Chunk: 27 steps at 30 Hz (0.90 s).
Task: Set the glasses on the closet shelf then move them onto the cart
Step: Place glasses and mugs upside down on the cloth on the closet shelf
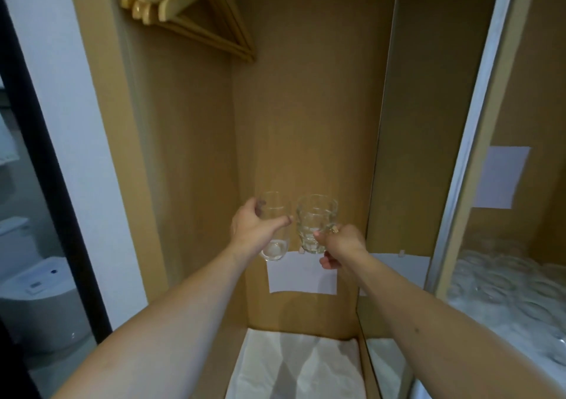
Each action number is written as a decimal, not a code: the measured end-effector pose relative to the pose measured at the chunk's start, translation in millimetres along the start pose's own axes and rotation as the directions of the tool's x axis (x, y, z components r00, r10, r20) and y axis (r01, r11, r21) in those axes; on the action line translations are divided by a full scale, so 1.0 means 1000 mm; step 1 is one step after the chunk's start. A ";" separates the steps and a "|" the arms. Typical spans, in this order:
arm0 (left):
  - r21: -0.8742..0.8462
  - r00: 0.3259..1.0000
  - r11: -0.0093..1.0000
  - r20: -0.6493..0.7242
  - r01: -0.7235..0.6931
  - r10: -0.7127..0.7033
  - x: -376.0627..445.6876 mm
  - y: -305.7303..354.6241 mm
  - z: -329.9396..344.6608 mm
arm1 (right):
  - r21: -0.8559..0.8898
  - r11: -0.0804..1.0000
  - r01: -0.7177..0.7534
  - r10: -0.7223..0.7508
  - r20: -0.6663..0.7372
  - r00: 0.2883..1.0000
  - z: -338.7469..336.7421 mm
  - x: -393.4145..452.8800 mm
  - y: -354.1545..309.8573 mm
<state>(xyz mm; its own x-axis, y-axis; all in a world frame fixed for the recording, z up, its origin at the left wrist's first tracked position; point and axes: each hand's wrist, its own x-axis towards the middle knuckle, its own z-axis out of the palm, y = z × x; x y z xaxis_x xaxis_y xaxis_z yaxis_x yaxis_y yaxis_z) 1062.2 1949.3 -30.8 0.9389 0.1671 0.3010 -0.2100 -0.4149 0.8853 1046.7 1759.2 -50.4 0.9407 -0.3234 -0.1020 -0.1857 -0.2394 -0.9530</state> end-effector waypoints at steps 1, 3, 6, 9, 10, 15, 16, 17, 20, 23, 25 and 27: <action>-0.013 1.000 1.000 0.005 -0.007 0.007 -0.002 0.003 -0.002 | -0.012 1.000 0.002 -0.002 -0.007 1.000 -0.001 -0.006 -0.003; -0.034 0.999 0.999 0.021 -0.029 0.030 -0.006 0.011 -0.009 | -0.019 1.000 -0.001 0.000 -0.041 0.999 -0.003 -0.020 -0.009; -0.059 0.996 0.997 0.068 -0.051 0.055 -0.012 0.018 -0.017 | -0.010 1.000 -0.009 0.008 -0.083 0.997 -0.004 -0.038 -0.016; -0.077 0.991 0.993 0.095 -0.091 0.099 -0.023 0.025 -0.029 | -0.009 1.000 -0.010 0.009 -0.122 0.993 -0.004 -0.060 -0.018; -0.082 0.989 0.991 0.100 -0.103 0.111 -0.026 0.026 -0.032 | -0.010 1.000 -0.008 0.006 -0.137 0.991 -0.005 -0.067 -0.018; -0.119 0.975 0.984 0.162 -0.130 0.149 -0.044 0.030 -0.040 | 0.023 1.000 0.002 0.002 -0.184 0.983 -0.009 -0.104 -0.016; -0.128 0.972 0.983 0.176 -0.135 0.156 -0.047 0.030 -0.040 | 0.021 1.000 -0.003 0.007 -0.196 0.981 -0.010 -0.112 -0.015; -0.138 0.965 0.981 0.201 -0.140 0.166 -0.052 0.031 -0.041 | 0.022 1.000 -0.008 0.012 -0.216 0.976 -0.013 -0.120 -0.014; -0.162 0.946 0.977 0.270 -0.140 0.180 -0.063 0.032 -0.039 | 0.026 1.000 -0.008 0.015 -0.257 0.966 -0.018 -0.146 -0.011; -0.198 0.936 0.972 0.299 -0.130 0.186 -0.075 0.036 -0.035 | 0.046 0.999 -0.012 0.025 -0.284 0.959 -0.026 -0.165 -0.007; -0.221 0.920 0.966 0.336 -0.133 0.204 -0.085 0.039 -0.032 | 0.052 0.999 -0.014 0.029 -0.315 0.949 -0.032 -0.177 -0.003; -0.241 0.907 0.963 0.366 -0.124 0.209 -0.095 0.041 -0.027 | 0.065 0.998 -0.019 0.040 -0.346 0.937 -0.040 -0.188 0.001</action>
<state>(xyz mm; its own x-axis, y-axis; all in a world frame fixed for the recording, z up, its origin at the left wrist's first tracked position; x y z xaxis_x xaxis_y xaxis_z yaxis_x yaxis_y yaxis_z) 957.0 1940.2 -13.2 0.9075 -0.2627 0.3279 -0.3845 -0.2048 0.9001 858.4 1783.4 -20.7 0.7763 -0.6293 -0.0355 -0.1846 -0.1731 -0.9674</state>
